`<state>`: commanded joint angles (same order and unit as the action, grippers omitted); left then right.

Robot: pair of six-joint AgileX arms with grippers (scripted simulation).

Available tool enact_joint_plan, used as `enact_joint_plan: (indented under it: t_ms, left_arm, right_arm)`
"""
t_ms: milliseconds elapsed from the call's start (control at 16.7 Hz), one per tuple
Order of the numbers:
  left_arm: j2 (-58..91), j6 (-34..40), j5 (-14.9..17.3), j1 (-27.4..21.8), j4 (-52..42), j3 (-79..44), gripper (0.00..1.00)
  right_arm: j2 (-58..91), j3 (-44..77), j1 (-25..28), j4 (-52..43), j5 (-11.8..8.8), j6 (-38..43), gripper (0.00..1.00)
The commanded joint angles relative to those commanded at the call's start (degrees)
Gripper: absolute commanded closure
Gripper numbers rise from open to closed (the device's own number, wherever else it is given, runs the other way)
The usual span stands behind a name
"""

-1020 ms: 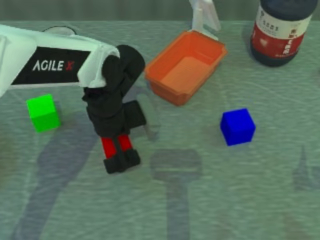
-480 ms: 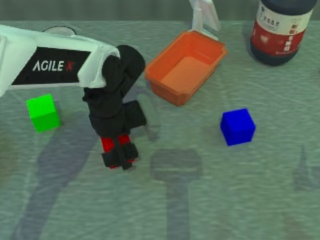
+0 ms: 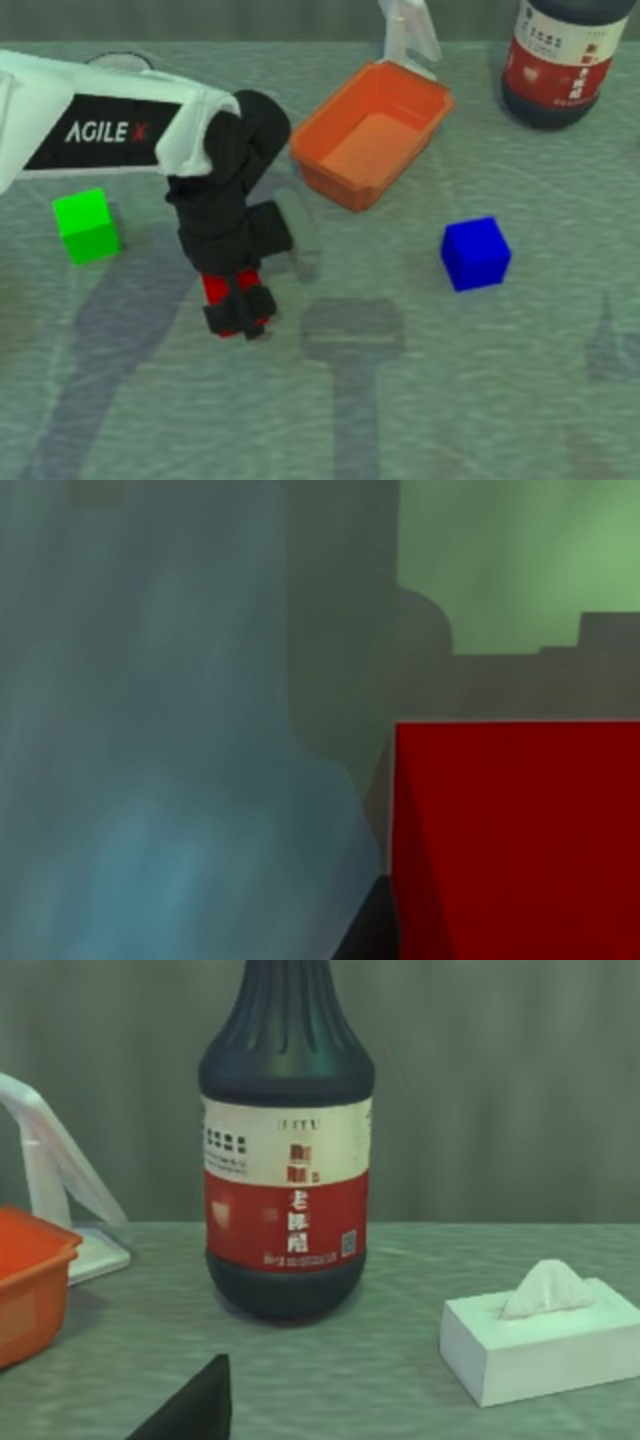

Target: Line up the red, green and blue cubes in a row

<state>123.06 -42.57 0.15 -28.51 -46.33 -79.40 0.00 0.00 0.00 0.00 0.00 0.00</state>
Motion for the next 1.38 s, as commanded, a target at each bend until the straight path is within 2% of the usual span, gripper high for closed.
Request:
enact_joint_plan:
  t_ms: [240,540,900,1080,1380]
  left_arm:
    - [-2.4,0.6,0.6,0.3,-3.4,-2.1,1.00]
    - [-6.2,0.6,0.6,0.9,-13.8,-7.9,1.00]
    - [-7.0,0.5,0.6,0.6,-14.9,-8.5,1.00]
    - [-11.0,-0.9,0.6,-2.3,-14.6,-4.5,1.00]
    - [-21.8,-5.7,0.6,-10.8,-14.3,6.8,1.00]
  right_arm:
    - [0.0,0.0,0.0,0.0,0.0,0.0,0.00]
    - [0.0,0.0,0.0,0.0,0.0,0.0,0.00]
    - [0.0,0.0,0.0,0.0,0.0,0.0,0.00]
    - [0.0,0.0,0.0,0.0,0.0,0.0,0.00]
    - [0.0,0.0,0.0,0.0,0.0,0.0,0.00]
